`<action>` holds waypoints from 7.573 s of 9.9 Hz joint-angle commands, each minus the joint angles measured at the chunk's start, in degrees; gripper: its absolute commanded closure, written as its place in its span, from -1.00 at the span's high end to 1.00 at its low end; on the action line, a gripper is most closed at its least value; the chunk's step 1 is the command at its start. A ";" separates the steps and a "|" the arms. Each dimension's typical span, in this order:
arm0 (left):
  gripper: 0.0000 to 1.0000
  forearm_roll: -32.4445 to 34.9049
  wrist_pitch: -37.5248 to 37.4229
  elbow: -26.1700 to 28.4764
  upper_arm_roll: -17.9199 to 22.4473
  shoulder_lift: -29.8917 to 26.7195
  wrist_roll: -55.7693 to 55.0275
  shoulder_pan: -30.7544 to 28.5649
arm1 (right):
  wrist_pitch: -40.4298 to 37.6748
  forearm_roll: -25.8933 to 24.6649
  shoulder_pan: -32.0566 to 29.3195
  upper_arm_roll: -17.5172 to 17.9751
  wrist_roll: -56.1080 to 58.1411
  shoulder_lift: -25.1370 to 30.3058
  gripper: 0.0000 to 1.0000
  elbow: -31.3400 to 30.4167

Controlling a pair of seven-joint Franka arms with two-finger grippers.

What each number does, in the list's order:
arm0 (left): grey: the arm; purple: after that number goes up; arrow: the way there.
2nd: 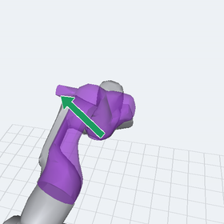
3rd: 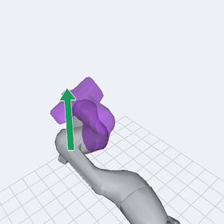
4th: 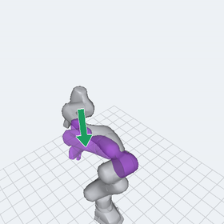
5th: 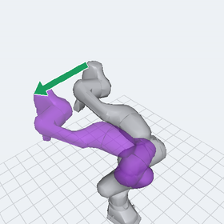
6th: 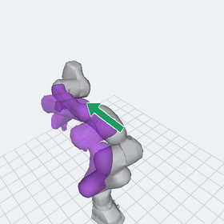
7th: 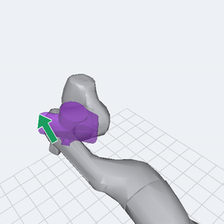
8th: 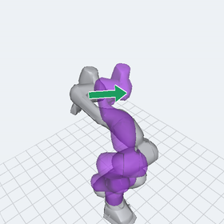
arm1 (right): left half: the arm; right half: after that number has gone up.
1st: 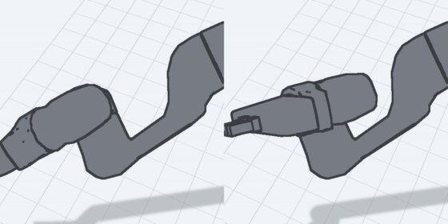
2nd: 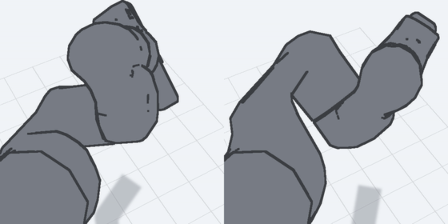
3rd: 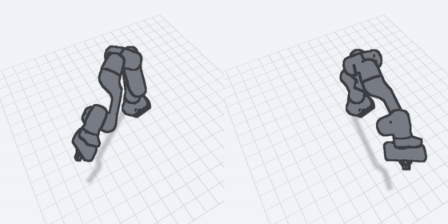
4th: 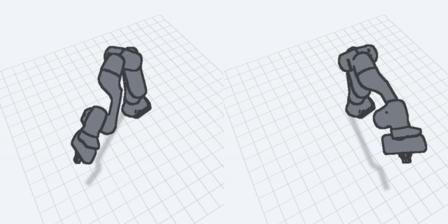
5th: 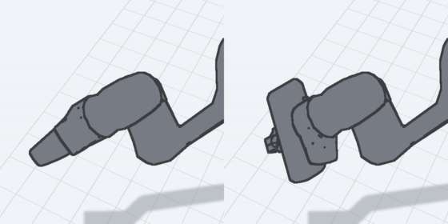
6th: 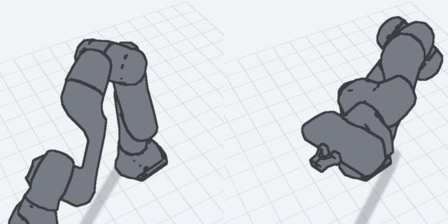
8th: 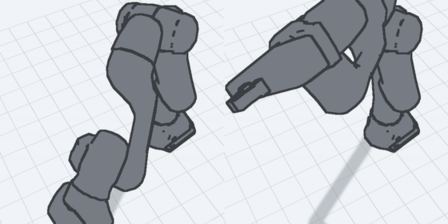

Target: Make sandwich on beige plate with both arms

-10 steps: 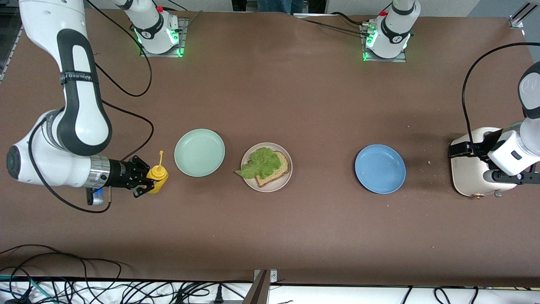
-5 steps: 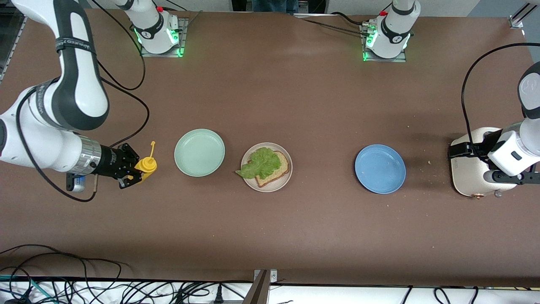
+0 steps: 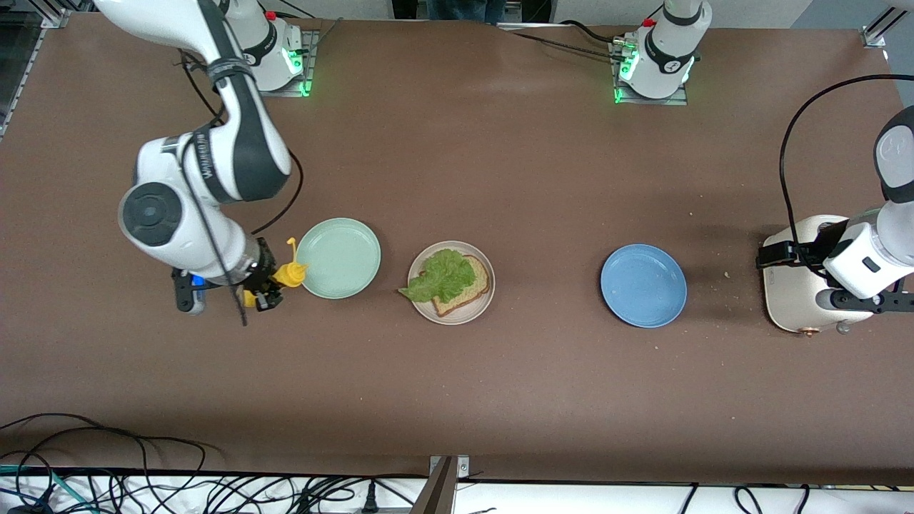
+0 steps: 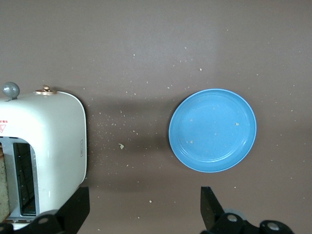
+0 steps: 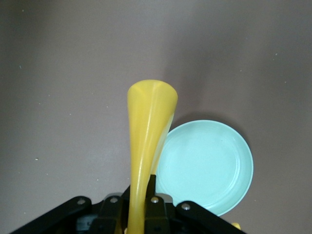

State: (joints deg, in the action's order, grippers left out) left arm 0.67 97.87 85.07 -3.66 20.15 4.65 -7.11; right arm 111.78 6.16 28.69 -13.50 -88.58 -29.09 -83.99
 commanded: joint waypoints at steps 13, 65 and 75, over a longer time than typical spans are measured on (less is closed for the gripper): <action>1.00 1.88 -0.84 -0.60 -0.12 0.15 -1.13 0.17 | -6.05 -34.62 16.73 -1.00 -20.46 -16.87 -1.00 21.94; 1.00 7.31 -0.49 -0.61 0.15 0.85 12.84 -8.87 | 12.66 4.71 -1.27 -9.95 8.22 19.67 -1.00 -20.66; 0.45 6.72 13.40 9.85 -0.12 2.35 25.49 -21.01 | 12.15 41.27 -1.27 -22.25 48.90 25.75 -1.00 -38.34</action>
State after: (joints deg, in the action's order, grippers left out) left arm 6.71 109.84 92.83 -2.98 23.77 28.06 -26.75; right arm 124.07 43.02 27.04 -33.48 -45.75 -5.88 -118.92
